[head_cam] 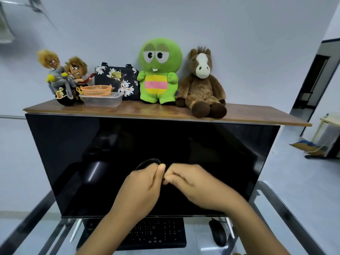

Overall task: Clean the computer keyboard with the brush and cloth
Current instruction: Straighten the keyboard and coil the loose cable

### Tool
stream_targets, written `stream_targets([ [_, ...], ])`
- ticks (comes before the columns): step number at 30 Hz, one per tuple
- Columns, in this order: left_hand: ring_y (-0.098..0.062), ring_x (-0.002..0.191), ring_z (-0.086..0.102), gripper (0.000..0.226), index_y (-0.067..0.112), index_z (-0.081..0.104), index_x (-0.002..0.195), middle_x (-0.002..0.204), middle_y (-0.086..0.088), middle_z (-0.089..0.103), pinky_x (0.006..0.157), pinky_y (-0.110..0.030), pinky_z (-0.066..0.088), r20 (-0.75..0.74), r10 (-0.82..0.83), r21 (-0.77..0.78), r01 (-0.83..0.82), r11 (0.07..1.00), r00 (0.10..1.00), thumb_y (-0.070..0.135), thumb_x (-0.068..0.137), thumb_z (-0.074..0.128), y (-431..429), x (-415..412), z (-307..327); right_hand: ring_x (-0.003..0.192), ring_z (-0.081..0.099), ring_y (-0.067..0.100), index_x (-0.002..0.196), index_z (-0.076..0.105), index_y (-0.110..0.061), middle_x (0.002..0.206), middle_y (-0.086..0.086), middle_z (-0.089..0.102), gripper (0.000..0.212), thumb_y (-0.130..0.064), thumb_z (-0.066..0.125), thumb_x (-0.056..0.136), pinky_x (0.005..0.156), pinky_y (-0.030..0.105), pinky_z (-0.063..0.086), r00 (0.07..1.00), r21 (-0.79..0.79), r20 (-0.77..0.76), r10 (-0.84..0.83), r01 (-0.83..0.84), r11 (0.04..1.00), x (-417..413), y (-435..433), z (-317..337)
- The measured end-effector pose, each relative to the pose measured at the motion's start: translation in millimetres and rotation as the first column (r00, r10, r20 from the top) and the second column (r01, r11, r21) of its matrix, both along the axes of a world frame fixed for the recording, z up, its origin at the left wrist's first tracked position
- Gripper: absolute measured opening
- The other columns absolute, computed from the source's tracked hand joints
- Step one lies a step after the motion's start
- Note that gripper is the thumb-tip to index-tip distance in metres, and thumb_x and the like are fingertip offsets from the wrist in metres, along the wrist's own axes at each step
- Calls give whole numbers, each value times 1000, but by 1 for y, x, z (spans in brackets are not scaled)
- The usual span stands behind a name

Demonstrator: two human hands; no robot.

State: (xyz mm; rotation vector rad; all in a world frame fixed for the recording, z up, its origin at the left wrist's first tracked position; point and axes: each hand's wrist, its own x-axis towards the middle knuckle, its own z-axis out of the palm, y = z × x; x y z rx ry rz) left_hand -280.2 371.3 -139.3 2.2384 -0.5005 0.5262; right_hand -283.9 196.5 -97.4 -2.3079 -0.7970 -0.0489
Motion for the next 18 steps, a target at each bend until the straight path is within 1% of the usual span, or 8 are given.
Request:
stream_targets([
  [2, -5, 48, 48, 47, 23, 62, 72, 49, 7, 51, 55, -31, 48, -229, -185, -264, 122, 957, 956, 54, 95, 35, 2, -11, -8, 78, 61, 3, 93, 66, -21, 85, -10, 66, 12, -25, 55, 97, 74, 28, 52, 1000, 62, 1, 16, -16, 998, 13, -6, 5],
  [5, -22, 44, 41, 47, 13, 61, 72, 41, 1, 34, 67, -36, 50, -399, -562, -622, 237, 746, 724, 49, 95, 41, 7, -26, -4, 71, 54, 3, 90, 66, -18, 77, -8, 60, 9, -25, 61, 93, 69, 23, 47, 997, 211, -48, 58, -47, 976, 25, -9, 2],
  [7, -14, 36, 33, 43, 8, 59, 71, 41, 1, 26, 69, -38, 49, -351, -706, -793, 205, 573, 615, 42, 94, 47, 10, -32, 4, 70, 52, 5, 90, 66, -17, 76, -10, 59, 13, -27, 60, 94, 68, 21, 44, 993, 361, -83, 89, -54, 931, 26, -5, -7],
  [9, -10, 32, 28, 40, 7, 57, 70, 40, 4, 24, 64, -35, 50, -232, -787, -919, 136, 370, 572, 39, 94, 51, 11, -36, 14, 66, 49, 10, 88, 66, -24, 73, -9, 56, 16, -34, 55, 94, 65, 25, 43, 992, 463, -107, 59, -2, 886, 24, 3, -24],
  [11, -9, 32, 30, 41, 9, 57, 69, 40, 6, 26, 62, -32, 50, -122, -769, -980, 45, 191, 627, 39, 97, 50, 9, -34, 21, 65, 46, 13, 92, 67, -27, 73, 1, 52, 20, -41, 52, 94, 63, 29, 43, 989, 475, -151, 12, 62, 878, 21, 15, -43],
  [12, -9, 34, 31, 42, 11, 57, 70, 42, 5, 27, 64, -31, 50, -111, -714, -988, 4, 157, 691, 39, 99, 47, 6, -31, 23, 65, 45, 11, 99, 66, -24, 74, 3, 50, 22, -39, 50, 95, 62, 29, 43, 981, 450, -193, 7, 82, 889, 18, 20, -52],
  [15, -12, 42, 35, 37, 11, 57, 77, 48, 2, 32, 73, -34, 51, -228, -380, -948, -115, 297, 897, 36, 100, 43, -1, -12, 18, 69, 49, 4, 122, 55, -22, 87, -3, 57, 25, -19, 39, 102, 66, 20, 44, 973, 111, -229, -20, 47, 993, 5, 28, -68],
  [18, -16, 51, 55, 34, 9, 61, 81, 51, -1, 53, 78, -30, 53, -183, -66, -767, -100, 634, 981, 28, 102, 42, -1, 7, 3, 100, 56, 20, 126, 51, -22, 117, 3, 56, 28, -24, 37, 102, 87, 36, 49, 1000, -285, -9, 12, -14, 958, -6, 26, -65],
])
